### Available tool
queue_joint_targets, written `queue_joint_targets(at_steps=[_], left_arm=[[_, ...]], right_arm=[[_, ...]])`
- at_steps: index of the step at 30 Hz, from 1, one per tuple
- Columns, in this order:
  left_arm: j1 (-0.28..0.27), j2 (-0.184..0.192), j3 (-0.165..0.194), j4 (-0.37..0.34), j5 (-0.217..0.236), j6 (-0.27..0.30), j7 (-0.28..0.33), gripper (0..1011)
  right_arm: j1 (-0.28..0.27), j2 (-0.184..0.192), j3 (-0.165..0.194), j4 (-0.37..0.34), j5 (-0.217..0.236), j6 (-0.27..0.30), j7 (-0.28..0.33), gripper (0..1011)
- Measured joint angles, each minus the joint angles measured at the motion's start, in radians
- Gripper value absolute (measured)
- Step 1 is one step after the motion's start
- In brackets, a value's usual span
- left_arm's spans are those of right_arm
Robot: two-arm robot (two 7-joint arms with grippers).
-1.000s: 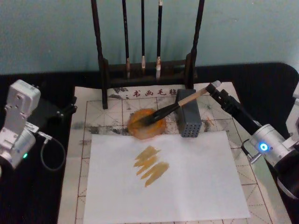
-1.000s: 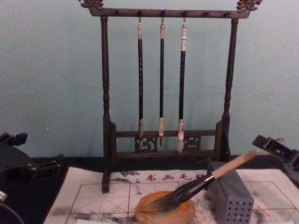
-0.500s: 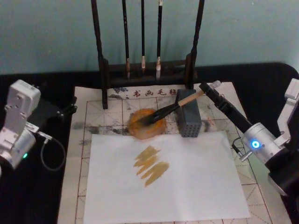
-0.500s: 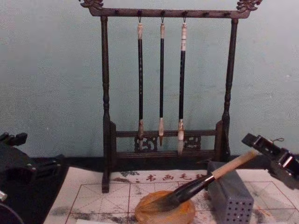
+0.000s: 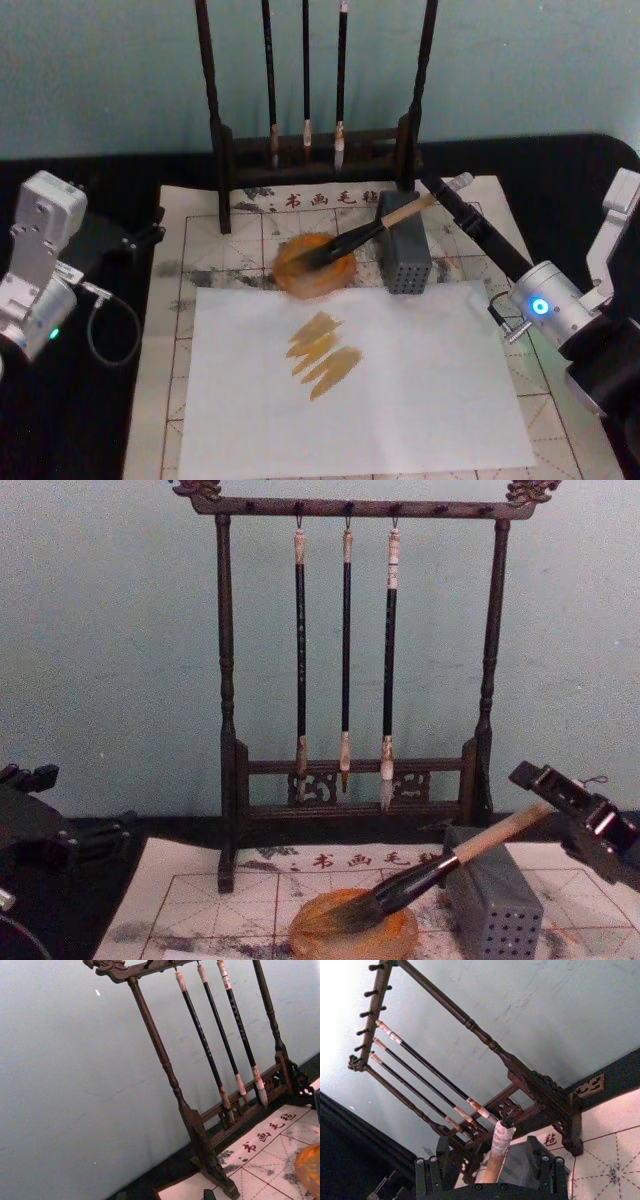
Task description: Pick up the brush from the inkstone, write on the paper, then place the brush back to its original position.
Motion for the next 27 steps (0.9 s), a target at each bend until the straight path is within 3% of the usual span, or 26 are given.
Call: queue_joint_targets(at_steps=[8, 27], left_arm=[[0.0, 0.0, 0.0, 0.0, 0.0, 0.0, 0.0, 1001], [0.0, 0.0, 0.0, 0.0, 0.0, 0.0, 0.0, 1001]], right_arm=[[0.008, 0.002, -0.009, 0.012, 0.025, 0.007, 0.012, 1000], [0.007, 0.002, -0.007, 0.01, 0.022, 0.007, 0.01, 1000]])
